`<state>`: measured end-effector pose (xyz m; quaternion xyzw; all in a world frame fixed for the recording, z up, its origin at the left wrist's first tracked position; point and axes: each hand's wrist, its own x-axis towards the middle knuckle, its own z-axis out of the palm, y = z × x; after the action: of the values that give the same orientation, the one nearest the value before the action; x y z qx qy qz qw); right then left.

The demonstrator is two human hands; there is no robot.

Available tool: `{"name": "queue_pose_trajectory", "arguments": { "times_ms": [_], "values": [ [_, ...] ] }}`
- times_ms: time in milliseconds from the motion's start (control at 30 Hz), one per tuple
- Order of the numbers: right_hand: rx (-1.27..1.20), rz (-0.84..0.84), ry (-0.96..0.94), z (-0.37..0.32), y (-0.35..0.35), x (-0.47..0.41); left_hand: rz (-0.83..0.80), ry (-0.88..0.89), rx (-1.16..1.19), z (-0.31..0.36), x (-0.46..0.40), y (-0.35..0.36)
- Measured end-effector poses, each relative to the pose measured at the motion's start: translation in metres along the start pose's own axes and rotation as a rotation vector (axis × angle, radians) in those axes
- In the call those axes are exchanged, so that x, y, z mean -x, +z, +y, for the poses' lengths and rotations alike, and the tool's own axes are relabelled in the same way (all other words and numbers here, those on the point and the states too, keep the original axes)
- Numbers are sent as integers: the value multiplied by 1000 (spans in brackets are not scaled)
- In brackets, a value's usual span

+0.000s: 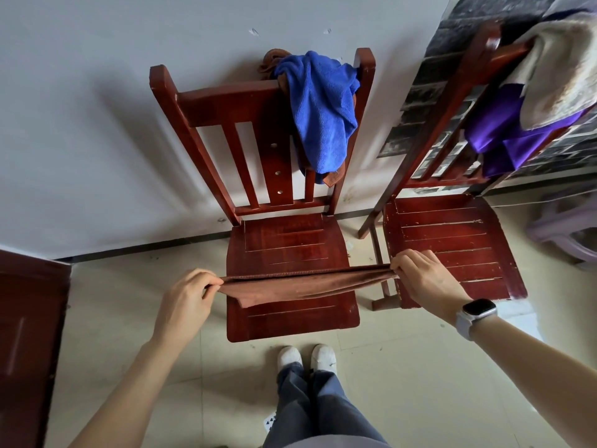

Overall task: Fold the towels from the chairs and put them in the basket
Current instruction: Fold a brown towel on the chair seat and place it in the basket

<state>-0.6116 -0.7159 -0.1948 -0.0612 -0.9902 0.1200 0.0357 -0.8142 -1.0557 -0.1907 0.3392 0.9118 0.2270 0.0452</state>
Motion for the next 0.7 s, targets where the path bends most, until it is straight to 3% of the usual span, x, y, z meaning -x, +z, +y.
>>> {"name": "queue_pose_trajectory", "arguments": {
  "times_ms": [300, 433, 533, 700],
  "values": [
    [-52, 47, 56, -20, 7, 22, 100, -117, -19, 4, 45, 11],
    [-300, 162, 292, -29, 9, 25, 209, -186, 71, 8, 50, 15],
    [-514, 62, 463, -40, 19, 32, 185, -299, 162, 14, 50, 26],
    [-482, 28, 438, -48, 30, 59, 75, -256, 190, 7, 74, 34]
  ]
}}
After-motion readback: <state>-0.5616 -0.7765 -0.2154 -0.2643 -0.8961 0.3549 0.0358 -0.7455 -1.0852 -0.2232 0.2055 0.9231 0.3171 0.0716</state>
